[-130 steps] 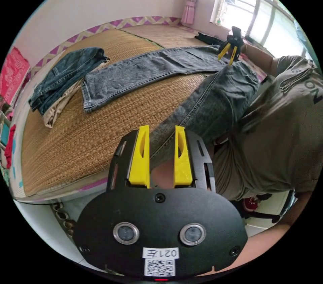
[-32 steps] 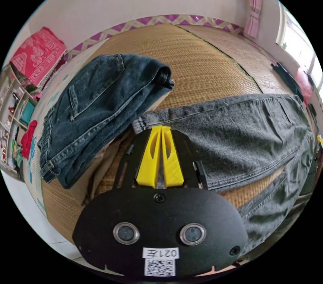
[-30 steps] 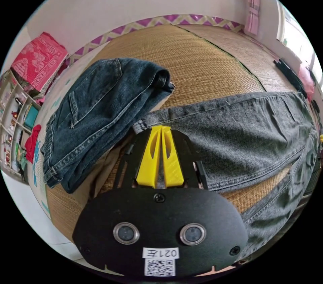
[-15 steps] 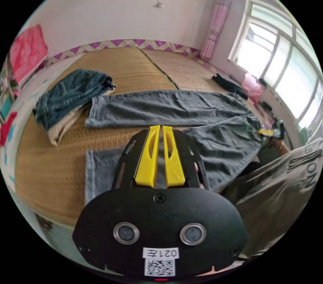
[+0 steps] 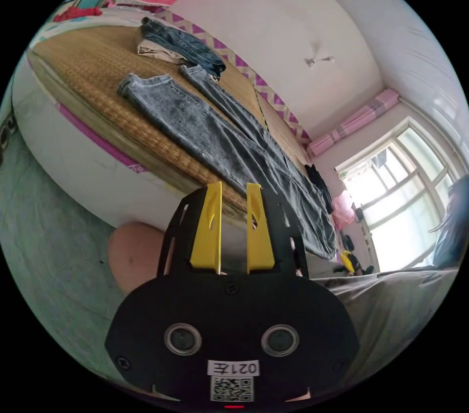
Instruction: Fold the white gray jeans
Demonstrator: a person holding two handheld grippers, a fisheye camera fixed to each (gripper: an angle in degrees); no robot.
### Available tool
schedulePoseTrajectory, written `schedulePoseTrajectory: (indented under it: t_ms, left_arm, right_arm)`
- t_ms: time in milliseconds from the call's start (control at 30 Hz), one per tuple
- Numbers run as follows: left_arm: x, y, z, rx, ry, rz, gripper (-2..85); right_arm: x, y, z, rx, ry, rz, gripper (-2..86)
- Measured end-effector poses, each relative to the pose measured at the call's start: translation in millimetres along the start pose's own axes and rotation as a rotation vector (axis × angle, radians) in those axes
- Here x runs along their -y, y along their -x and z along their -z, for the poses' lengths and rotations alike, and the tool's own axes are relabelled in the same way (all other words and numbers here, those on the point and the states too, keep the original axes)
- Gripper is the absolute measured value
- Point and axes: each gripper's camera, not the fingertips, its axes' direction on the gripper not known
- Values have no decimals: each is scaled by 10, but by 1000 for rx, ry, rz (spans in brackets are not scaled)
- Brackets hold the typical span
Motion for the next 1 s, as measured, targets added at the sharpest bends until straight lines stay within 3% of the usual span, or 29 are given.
schedulePoseTrajectory:
  t_ms: [267,1000]
  left_arm:
    - [183,339,200,-66,-12,83,83]
    - [-44,977,236,-149,11,193,89]
  right_arm:
    - [-265,-641,142,55,-33,-242,116]
    - [-716,-1224,-12,262,27,-348,101]
